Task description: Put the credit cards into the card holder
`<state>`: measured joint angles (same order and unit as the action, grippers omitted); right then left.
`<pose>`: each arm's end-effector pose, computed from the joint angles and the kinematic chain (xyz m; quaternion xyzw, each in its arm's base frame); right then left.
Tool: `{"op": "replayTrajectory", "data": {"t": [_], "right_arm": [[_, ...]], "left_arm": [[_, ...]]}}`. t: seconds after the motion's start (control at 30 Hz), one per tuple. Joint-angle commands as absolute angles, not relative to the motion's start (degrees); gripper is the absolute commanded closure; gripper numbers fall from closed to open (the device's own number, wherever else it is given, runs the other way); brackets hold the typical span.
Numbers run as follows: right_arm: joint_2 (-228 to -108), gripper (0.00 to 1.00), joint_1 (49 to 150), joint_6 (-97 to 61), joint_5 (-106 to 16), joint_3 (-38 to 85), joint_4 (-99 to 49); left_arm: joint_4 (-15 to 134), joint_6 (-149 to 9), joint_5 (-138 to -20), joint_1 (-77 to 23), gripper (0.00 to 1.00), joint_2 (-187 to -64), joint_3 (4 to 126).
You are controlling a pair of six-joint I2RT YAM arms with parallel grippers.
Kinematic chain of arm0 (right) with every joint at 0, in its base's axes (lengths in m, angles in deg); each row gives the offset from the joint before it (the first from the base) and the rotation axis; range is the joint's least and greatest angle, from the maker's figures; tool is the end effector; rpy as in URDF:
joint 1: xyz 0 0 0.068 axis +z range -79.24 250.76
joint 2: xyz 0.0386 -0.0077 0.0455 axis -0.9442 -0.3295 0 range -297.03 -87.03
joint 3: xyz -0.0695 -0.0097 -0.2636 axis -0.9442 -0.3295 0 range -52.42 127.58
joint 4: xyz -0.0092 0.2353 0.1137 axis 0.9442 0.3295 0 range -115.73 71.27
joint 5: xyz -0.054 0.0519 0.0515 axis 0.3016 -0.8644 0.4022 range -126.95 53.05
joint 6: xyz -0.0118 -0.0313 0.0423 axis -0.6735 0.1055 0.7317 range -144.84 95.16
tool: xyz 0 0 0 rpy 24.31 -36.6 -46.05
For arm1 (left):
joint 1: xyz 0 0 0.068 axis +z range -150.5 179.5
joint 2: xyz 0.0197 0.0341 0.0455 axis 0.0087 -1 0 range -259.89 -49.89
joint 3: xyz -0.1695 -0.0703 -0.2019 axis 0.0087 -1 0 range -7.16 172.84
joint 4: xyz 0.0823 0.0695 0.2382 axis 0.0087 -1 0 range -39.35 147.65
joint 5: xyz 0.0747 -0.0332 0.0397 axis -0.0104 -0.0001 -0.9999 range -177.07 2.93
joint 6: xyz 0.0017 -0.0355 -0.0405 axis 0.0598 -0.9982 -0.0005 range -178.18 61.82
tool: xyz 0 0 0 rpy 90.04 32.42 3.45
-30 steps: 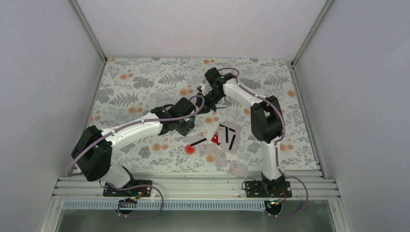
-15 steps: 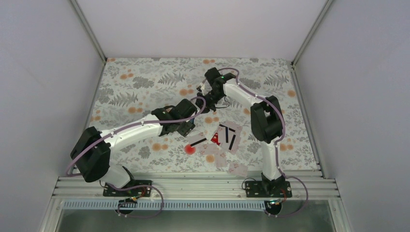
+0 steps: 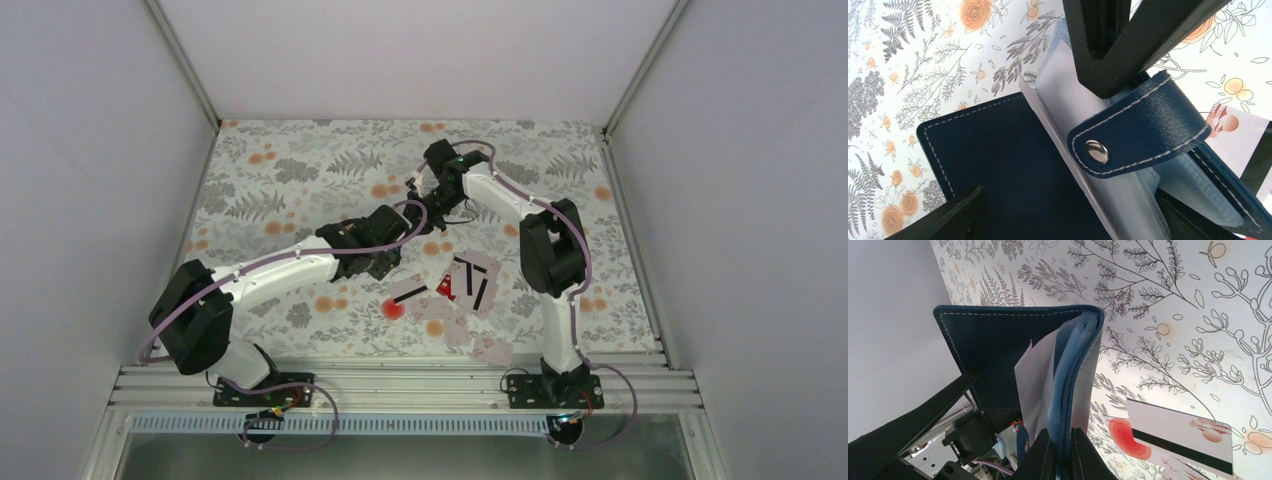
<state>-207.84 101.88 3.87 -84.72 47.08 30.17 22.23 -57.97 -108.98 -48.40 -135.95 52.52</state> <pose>0.3519 0.2432 0.2115 0.0642 -0.9075 -0.3995 0.1124 0.2100 -0.2126 0.2275 0.3458 0.8884 0.0718 0.2933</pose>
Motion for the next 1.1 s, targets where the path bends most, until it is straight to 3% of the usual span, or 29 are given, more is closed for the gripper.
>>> {"op": "replayTrajectory", "data": {"t": [0.0,0.3,1.07], "right_arm": [[-205.0,0.96,102.2,2.7,-86.8,46.5,32.5],[-205.8,0.96,102.2,2.9,-84.5,49.2,33.3],[-205.0,0.96,102.0,3.4,-86.5,49.6,34.1]], "left_arm": [[22.4,-58.2,-109.6,-48.6,0.24,-134.4,51.9],[17.1,-59.6,-104.0,-48.5,0.16,-127.7,53.8],[16.5,-60.8,-108.4,-49.7,0.16,-130.7,53.6]]}}
